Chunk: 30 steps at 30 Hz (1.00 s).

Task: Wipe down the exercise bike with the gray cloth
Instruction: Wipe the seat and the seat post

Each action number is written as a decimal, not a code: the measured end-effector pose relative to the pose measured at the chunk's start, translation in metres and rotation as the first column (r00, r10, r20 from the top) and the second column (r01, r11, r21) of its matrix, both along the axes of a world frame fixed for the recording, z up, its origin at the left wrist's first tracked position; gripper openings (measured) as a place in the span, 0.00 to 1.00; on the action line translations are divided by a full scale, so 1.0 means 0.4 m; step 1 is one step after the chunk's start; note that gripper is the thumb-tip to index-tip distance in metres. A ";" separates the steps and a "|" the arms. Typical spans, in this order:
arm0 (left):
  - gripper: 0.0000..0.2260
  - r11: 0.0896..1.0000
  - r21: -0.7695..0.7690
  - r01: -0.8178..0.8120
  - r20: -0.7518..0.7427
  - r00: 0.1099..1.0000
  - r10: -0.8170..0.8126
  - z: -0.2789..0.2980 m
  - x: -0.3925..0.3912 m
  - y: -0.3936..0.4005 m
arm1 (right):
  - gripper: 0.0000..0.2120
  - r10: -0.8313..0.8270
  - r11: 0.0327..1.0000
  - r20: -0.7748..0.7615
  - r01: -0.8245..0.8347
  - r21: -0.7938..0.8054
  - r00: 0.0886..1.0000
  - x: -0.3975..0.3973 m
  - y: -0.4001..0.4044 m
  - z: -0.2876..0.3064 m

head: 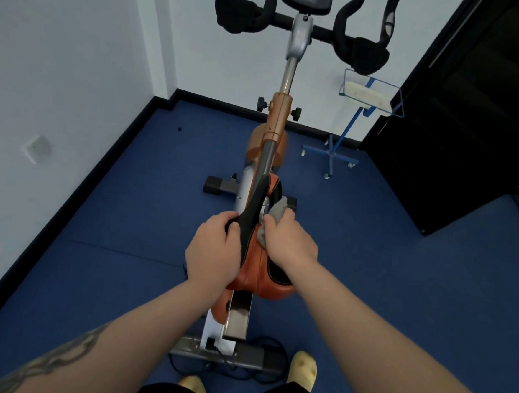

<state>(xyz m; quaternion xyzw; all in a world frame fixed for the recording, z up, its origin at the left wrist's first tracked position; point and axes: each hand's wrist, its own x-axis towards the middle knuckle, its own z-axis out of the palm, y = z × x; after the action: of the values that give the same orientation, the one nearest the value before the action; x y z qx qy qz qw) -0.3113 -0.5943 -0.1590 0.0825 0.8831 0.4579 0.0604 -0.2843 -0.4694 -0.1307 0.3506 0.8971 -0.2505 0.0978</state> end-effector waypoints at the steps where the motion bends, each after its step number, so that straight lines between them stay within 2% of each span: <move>1: 0.13 1.000 0.000 0.009 0.000 1.000 -0.009 0.002 0.001 -0.001 | 0.27 0.025 0.996 -0.023 -0.023 0.085 0.999 0.018 -0.018 -0.006; 3: 0.13 1.000 -0.006 0.018 -0.008 1.000 -0.018 0.006 0.002 0.000 | 0.30 0.106 0.967 -0.072 -0.085 0.242 0.992 0.068 -0.051 -0.020; 4: 0.13 1.000 -0.012 0.015 -0.011 1.000 -0.015 0.005 0.001 -0.001 | 0.31 0.139 0.960 -0.078 -0.115 0.254 0.987 0.081 -0.053 -0.025; 6: 0.13 1.000 -0.022 0.006 -0.010 1.000 -0.007 0.002 0.001 0.001 | 0.31 0.117 0.983 -0.045 -0.109 0.146 0.992 0.053 -0.023 -0.021; 8: 0.13 1.000 -0.019 0.003 0.002 1.000 -0.003 -0.001 -0.002 0.001 | 0.28 0.029 1.000 0.014 -0.029 -0.005 0.999 -0.003 0.012 -0.012; 9: 0.13 1.000 -0.011 0.001 0.005 1.000 -0.001 -0.002 -0.003 0.001 | 0.26 0.001 1.000 0.021 0.000 -0.028 1.000 -0.020 0.019 -0.008; 11: 0.13 1.000 -0.001 0.006 0.000 1.000 -0.006 -0.001 -0.002 0.001 | 0.27 0.014 0.999 -0.001 -0.014 0.043 1.000 -0.010 0.004 -0.006; 13: 0.13 1.000 0.001 0.012 -0.009 1.000 -0.012 0.001 0.000 0.000 | 0.31 0.107 0.978 -0.068 -0.093 0.186 0.992 0.054 -0.030 -0.020; 15: 0.12 1.000 -0.005 0.010 -0.022 1.000 -0.010 0.000 -0.001 0.001 | 0.32 0.185 0.962 -0.132 -0.152 0.228 0.974 0.111 -0.043 -0.024; 17: 0.12 1.000 -0.017 0.002 -0.026 1.000 -0.002 0.000 0.000 0.003 | 0.30 0.160 0.981 -0.109 -0.146 0.129 0.981 0.092 -0.015 -0.019; 19: 0.13 1.000 -0.015 0.007 -0.018 1.000 -0.007 0.002 0.000 0.002 | 0.27 0.070 0.997 -0.050 -0.071 -0.026 0.996 0.046 0.016 -0.010; 21: 0.13 1.000 -0.005 0.008 -0.012 1.000 -0.008 0.003 0.001 0.002 | 0.24 0.006 0.998 -0.054 -0.010 -0.068 0.999 0.029 0.020 -0.003; 23: 0.13 1.000 -0.006 0.006 -0.004 1.000 -0.006 0.007 0.001 0.000 | 0.26 0.041 0.998 -0.090 -0.036 0.056 0.995 0.064 -0.009 -0.008; 25: 0.13 1.000 0.001 0.009 -0.007 1.000 -0.009 0.006 0.002 -0.001 | 0.32 0.148 0.968 -0.116 -0.120 0.221 0.982 0.133 -0.055 -0.016; 26: 0.13 1.000 0.003 0.010 -0.012 1.000 -0.010 0.006 0.002 0.000 | 0.33 0.190 0.957 -0.126 -0.156 0.244 0.974 0.157 -0.066 -0.017; 28: 0.13 1.000 0.003 0.004 -0.020 1.000 -0.004 0.005 0.003 0.001 | 0.33 0.202 0.967 -0.120 -0.178 0.183 0.972 0.145 -0.046 -0.013; 30: 0.13 1.000 -0.005 0.000 -0.017 1.000 0.000 0.007 0.001 0.002 | 0.29 0.117 0.992 -0.071 -0.113 0.057 0.991 0.085 -0.007 -0.008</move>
<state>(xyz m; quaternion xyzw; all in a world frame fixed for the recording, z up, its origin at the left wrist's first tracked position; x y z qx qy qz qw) -0.3110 -0.5934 -0.1564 0.0863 0.8848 0.4548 0.0531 -0.2502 -0.4723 -0.1339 0.2913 0.9250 -0.2337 0.0695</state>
